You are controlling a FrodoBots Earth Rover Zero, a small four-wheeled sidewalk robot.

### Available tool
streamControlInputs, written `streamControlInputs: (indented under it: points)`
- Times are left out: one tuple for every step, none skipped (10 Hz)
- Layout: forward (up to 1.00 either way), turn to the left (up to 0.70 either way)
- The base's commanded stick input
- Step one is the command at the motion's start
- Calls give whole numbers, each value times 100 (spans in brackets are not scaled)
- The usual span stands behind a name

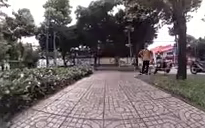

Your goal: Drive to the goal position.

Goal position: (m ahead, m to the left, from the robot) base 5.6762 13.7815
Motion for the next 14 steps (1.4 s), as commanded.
streamControlInputs:
  points:
    - [70,0]
    - [70,0]
    - [70,0]
    - [70,0]
    - [70,0]
    - [70,0]
    - [70,0]
    - [70,0]
    - [70,0]
    - [70,0]
    - [70,0]
    - [70,0]
    - [70,0]
    - [70,0]
